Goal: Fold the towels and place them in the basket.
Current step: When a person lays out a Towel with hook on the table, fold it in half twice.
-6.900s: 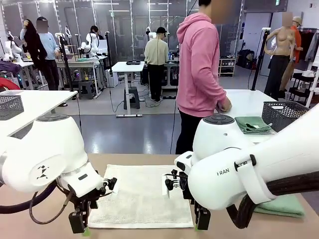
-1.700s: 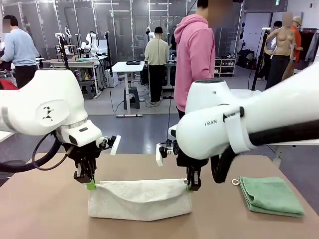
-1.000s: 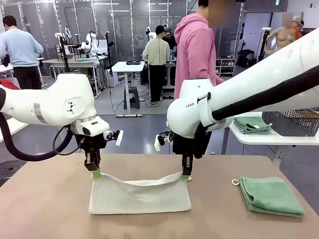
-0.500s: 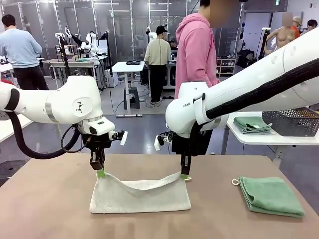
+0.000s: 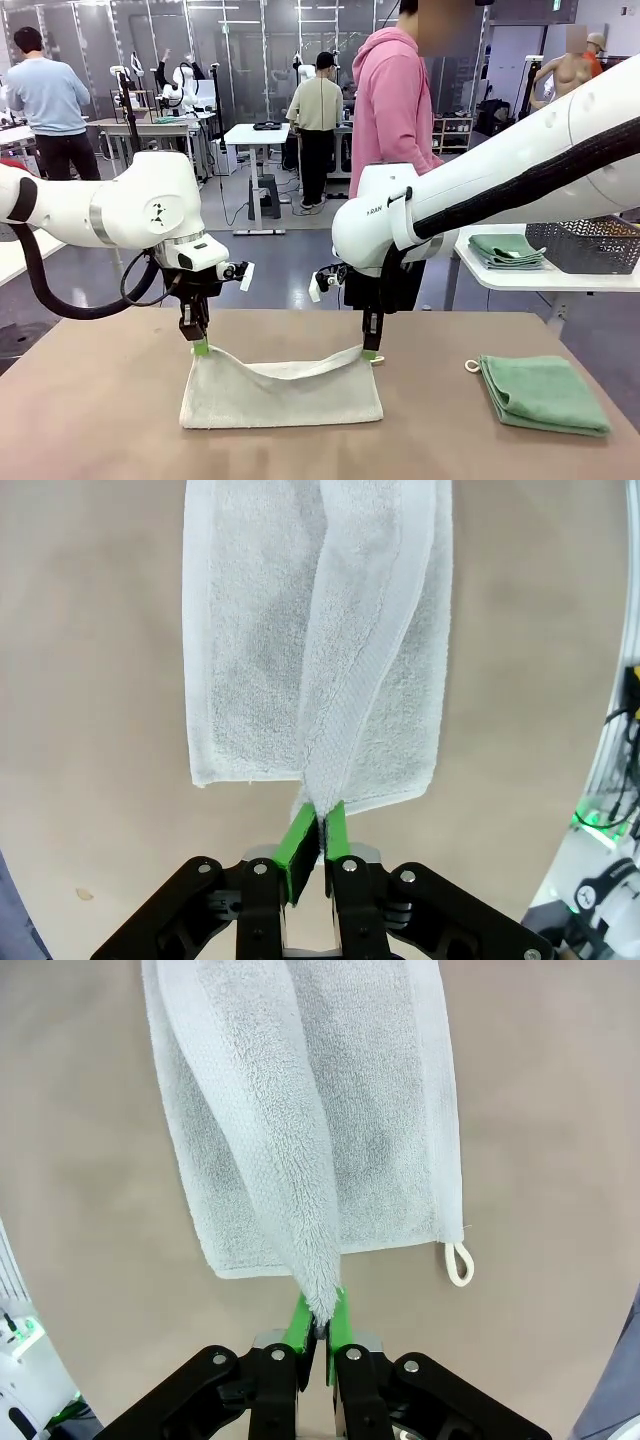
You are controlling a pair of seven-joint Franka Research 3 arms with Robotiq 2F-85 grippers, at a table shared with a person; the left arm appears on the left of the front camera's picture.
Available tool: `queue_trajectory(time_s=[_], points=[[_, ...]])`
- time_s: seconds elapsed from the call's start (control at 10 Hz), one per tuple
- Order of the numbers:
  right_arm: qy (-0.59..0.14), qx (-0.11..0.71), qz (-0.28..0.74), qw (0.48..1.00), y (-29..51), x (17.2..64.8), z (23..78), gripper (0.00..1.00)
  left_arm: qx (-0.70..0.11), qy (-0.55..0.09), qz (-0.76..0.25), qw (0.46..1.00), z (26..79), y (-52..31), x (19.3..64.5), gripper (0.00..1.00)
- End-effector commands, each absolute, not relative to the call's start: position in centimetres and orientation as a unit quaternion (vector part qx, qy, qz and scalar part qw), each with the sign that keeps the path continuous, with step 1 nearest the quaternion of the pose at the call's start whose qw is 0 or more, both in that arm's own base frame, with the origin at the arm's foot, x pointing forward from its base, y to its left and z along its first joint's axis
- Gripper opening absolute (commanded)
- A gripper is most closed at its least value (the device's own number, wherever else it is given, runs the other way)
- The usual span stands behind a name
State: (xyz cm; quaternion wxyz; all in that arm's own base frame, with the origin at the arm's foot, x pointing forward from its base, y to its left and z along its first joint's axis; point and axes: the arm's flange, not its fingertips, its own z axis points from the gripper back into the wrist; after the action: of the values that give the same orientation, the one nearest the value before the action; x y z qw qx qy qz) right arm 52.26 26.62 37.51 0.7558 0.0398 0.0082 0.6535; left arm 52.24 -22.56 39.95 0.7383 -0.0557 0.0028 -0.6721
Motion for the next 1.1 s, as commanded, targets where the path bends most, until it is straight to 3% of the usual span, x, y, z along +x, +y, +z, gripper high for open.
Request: queue_trajectory(time_s=[0.0, 0.4, 1.0], points=[[0.017, 0.084, 0.638, 0.765, 26.8, 53.5, 37.0, 0.07, -0.062, -0.020, -0.681, 0.729, 39.7, -22.7, 53.1, 0.07], [0.044, 0.110, 0.570, 0.813, 26.4, 56.0, 34.8, 0.07, -0.096, -0.015, -0.662, 0.743, 36.4, -22.5, 54.7, 0.07], [0.040, 0.114, 0.527, 0.841, 25.6, 59.7, 32.4, 0.07, -0.091, -0.040, -0.620, 0.778, 33.6, -20.7, 55.2, 0.07]])
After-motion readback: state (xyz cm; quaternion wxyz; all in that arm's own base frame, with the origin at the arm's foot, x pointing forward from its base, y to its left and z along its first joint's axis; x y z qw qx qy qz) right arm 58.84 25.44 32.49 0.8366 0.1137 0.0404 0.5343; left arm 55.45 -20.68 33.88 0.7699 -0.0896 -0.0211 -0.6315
